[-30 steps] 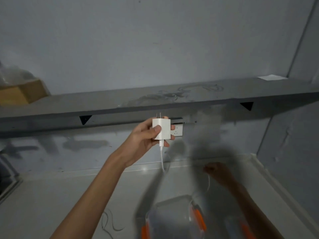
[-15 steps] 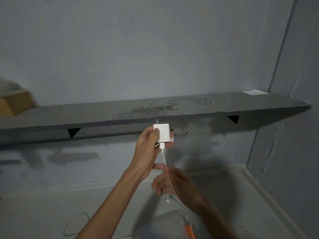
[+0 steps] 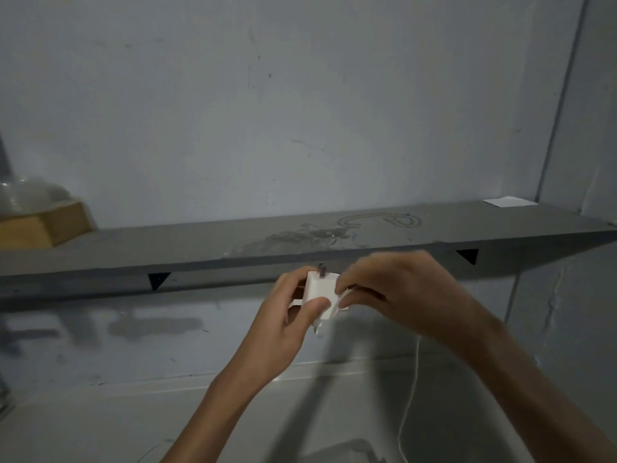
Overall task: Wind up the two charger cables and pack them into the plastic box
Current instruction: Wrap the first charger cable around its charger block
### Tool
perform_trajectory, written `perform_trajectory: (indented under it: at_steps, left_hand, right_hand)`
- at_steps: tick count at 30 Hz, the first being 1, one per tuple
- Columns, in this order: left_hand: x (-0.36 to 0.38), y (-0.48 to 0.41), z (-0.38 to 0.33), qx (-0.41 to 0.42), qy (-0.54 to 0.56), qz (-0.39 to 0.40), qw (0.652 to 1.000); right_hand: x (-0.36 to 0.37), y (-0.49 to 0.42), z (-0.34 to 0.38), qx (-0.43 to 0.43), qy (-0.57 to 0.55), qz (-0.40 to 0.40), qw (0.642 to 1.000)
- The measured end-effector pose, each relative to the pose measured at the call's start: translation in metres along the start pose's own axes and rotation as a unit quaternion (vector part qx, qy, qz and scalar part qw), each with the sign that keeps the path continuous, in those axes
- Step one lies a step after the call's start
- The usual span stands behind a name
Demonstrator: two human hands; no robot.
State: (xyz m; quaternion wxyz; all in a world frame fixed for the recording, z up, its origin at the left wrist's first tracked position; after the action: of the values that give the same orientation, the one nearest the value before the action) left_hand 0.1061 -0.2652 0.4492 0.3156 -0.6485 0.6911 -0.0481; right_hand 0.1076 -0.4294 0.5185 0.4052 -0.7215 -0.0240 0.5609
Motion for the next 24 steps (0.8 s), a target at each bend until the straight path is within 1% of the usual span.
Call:
perform_trajectory:
  at_steps: [2, 3, 5, 8, 10, 13, 15, 17, 19, 20, 21, 24]
  left_hand:
    - [0.001, 0.004, -0.019, 0.018, -0.022, 0.021, 0.999]
    - [0.001, 0.007, -0.026, 0.023, -0.029, 0.027, 0.999]
    - [-0.001, 0.01, -0.037, 0.026, -0.027, 0.031, 0.999]
    - [-0.004, 0.012, -0.05, 0.024, -0.001, 0.04, 0.999]
    - [-0.004, 0.012, -0.057, 0.018, 0.032, 0.051, 0.998]
    - [-0.004, 0.007, -0.067, 0.031, 0.049, 0.064, 0.996]
    - [-0.004, 0.002, -0.069, 0.037, 0.064, 0.059, 0.996]
    - [-0.004, -0.003, -0.069, 0.027, 0.104, 0.029, 0.994]
    - [-0.007, -0.007, -0.07, 0.012, 0.171, -0.013, 0.985]
    - [-0.011, -0.011, -0.071, 0.009, 0.199, -0.038, 0.979]
    - [-0.015, -0.015, -0.071, 0.01, 0.211, -0.063, 0.975]
    - [-0.032, -0.036, -0.066, 0.014, 0.197, -0.124, 0.972]
  right_hand:
    - [-0.018, -0.014, -0.004, -0.018, 0.002, 0.011, 1.0]
    - [-0.025, -0.018, -0.006, -0.026, -0.014, 0.014, 0.999]
    - [-0.036, -0.023, -0.01, -0.023, -0.103, 0.006, 0.994]
    - [-0.04, -0.027, -0.018, 0.02, -0.259, 0.004, 0.966]
    - [-0.031, -0.031, -0.02, 0.044, -0.366, -0.001, 0.93]
    - [0.003, -0.03, -0.024, 0.087, -0.523, 0.001, 0.848]
    - [0.033, -0.024, -0.031, 0.139, -0.6, -0.022, 0.787]
    - [0.06, -0.015, -0.034, 0.205, -0.641, -0.053, 0.738]
    - [0.088, 0.001, -0.032, 0.276, -0.65, -0.068, 0.704]
    - [0.103, 0.011, -0.028, 0.303, -0.65, -0.073, 0.693]
    - [0.115, 0.022, -0.022, 0.317, -0.646, -0.075, 0.69]
    - [0.139, 0.056, 0.002, 0.293, -0.627, -0.074, 0.718]
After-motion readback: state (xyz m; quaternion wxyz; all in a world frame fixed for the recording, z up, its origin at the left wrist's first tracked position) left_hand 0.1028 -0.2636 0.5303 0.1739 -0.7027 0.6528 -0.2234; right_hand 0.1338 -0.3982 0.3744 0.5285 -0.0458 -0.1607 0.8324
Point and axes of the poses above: each hand's wrist, its own y-axis away from the middle knuckle, its own x-axis out of the palm, z = x × y, the point moved 5 cm from there along -y, towards the middle knuckle, and after that the axes turned 4 degrees about z, right-handed, at the moved point
